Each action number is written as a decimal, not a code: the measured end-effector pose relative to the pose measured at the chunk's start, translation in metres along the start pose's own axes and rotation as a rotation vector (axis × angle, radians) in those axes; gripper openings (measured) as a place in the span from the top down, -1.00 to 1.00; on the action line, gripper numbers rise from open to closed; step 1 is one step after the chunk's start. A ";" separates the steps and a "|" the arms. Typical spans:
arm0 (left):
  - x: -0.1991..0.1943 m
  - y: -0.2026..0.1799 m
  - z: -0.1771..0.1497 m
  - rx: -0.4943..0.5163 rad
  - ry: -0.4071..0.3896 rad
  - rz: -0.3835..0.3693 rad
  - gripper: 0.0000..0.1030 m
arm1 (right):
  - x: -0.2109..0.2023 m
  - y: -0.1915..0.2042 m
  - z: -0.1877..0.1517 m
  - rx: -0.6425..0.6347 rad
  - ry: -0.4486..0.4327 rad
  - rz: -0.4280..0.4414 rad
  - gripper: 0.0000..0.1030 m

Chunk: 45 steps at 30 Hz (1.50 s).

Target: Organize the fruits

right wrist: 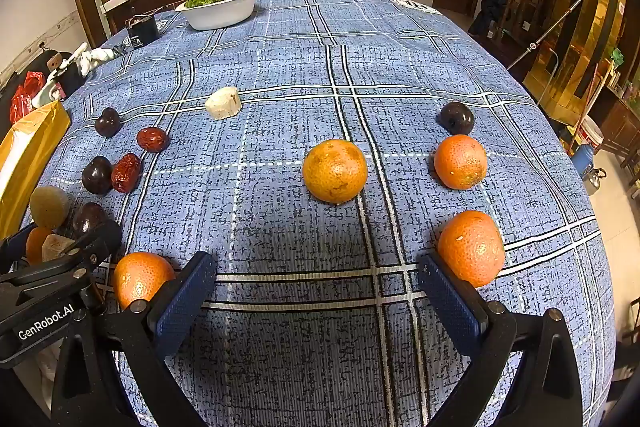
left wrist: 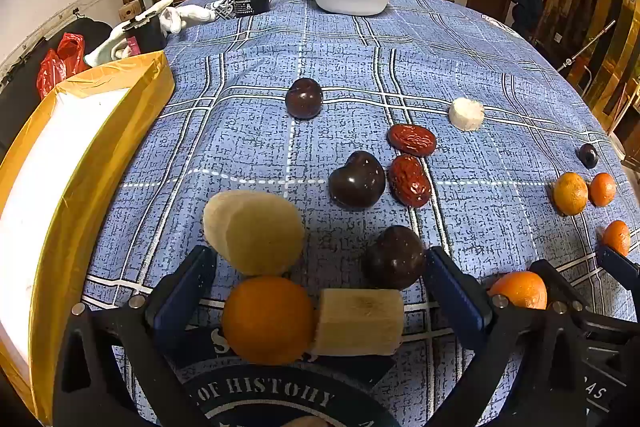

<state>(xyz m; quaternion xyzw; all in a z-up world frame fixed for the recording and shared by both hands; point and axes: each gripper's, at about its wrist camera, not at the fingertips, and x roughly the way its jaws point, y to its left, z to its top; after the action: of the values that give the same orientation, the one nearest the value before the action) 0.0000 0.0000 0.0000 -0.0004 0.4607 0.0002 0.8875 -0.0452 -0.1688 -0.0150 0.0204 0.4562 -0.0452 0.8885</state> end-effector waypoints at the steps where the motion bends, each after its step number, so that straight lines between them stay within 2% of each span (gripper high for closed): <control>1: 0.000 0.000 0.000 0.000 0.001 0.000 -0.99 | 0.000 0.000 0.000 0.001 0.000 0.001 -0.99; 26: 0.000 0.000 0.000 -0.001 0.002 0.001 -0.99 | 0.000 0.000 0.000 0.001 0.000 0.001 -0.99; 32: 0.001 0.006 0.005 0.016 0.053 -0.003 -1.00 | 0.000 0.000 0.000 0.001 0.000 0.001 -0.99; 38: -0.012 0.005 -0.014 0.029 0.047 -0.011 -1.00 | 0.000 0.000 0.000 0.000 0.000 -0.001 -0.99; 45: -0.015 0.006 -0.020 0.034 0.049 -0.020 -1.00 | 0.000 0.000 0.000 -0.001 0.001 -0.001 -0.99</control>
<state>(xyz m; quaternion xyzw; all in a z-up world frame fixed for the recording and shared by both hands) -0.0247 0.0062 0.0010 0.0099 0.4823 -0.0166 0.8758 -0.0452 -0.1688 -0.0152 0.0199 0.4564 -0.0454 0.8884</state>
